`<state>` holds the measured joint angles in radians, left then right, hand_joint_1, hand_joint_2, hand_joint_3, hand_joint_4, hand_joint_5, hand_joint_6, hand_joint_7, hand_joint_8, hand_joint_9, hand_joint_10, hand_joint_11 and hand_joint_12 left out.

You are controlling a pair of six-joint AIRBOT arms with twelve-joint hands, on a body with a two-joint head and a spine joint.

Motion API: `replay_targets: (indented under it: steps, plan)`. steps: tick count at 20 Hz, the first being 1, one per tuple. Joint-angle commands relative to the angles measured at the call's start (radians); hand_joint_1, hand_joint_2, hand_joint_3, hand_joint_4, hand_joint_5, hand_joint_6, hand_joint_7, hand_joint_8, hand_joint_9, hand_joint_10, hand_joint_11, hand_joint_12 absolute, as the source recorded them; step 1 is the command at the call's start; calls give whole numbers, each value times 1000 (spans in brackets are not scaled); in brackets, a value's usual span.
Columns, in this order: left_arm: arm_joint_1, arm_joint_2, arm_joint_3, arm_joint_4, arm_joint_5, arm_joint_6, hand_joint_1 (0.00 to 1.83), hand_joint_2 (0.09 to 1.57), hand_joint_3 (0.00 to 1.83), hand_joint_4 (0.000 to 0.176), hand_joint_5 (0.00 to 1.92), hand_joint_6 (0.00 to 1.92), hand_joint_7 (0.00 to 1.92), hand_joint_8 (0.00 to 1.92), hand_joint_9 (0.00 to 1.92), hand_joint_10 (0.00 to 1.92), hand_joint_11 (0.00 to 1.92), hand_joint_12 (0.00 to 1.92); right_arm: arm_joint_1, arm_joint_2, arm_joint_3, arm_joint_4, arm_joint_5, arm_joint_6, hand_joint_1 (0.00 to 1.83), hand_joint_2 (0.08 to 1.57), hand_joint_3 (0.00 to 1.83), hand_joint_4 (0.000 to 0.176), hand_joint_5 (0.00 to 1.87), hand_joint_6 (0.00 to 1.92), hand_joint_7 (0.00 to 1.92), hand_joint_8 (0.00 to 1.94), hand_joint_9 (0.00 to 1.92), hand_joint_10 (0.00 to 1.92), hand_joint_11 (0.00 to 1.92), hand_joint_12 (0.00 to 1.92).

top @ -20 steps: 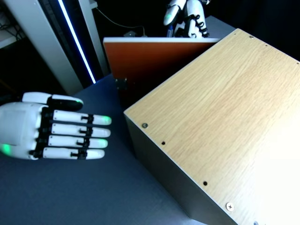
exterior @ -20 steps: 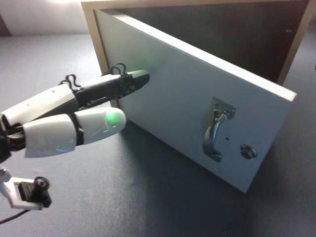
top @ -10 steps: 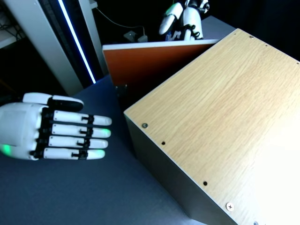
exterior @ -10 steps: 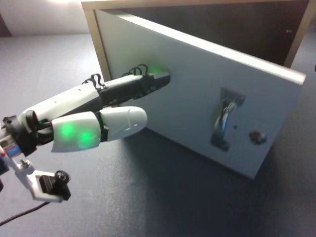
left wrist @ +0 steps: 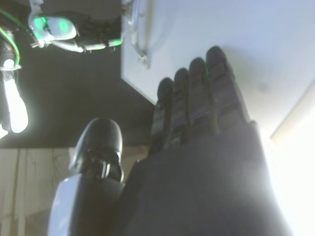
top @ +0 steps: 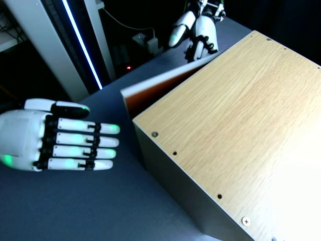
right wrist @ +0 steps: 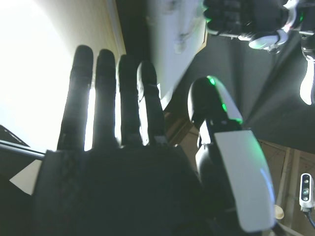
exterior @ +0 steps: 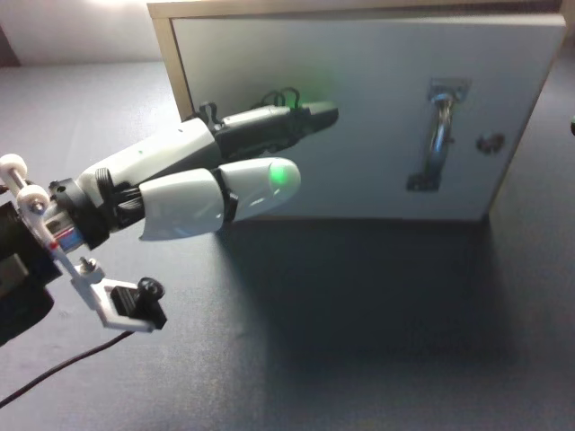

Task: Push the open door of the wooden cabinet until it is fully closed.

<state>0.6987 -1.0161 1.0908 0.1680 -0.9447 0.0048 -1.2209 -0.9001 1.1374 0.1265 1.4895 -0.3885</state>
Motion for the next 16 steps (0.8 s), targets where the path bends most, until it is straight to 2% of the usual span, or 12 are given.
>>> replay_targets:
  steps: [1,5,7,10,13,16]
  plan:
    - [-15,-2,4,-19,-122,-5,116,1496,0,0,165,0,159,0,171,1,204,42,9,1,5,25,122,14,353,1398,1,0,371,0,380,0,388,0,251,325]
    - [-26,-8,10,-51,-132,-5,63,1490,0,0,99,0,85,0,103,0,186,47,9,0,6,25,122,16,368,1416,4,0,381,2,404,5,421,10,285,352]
    - [-21,-5,7,-57,-146,-5,164,1476,0,0,125,6,107,5,111,4,184,57,9,0,6,25,123,18,354,1408,0,0,384,2,399,1,439,11,297,361]
    - [4,13,-15,-66,-179,-5,71,1491,0,0,180,1,173,3,167,2,16,539,9,0,6,25,123,22,361,1409,0,0,378,0,394,0,428,4,284,358]
    - [52,51,-47,-90,-239,-5,98,1489,0,0,225,8,200,5,201,7,0,662,9,0,6,26,126,25,345,1394,0,0,387,1,408,2,434,3,297,343]
    - [122,110,-91,-134,-328,-5,95,1447,0,0,237,3,213,3,231,7,4,702,9,0,6,27,143,32,357,1403,2,0,375,0,361,0,386,0,270,307]
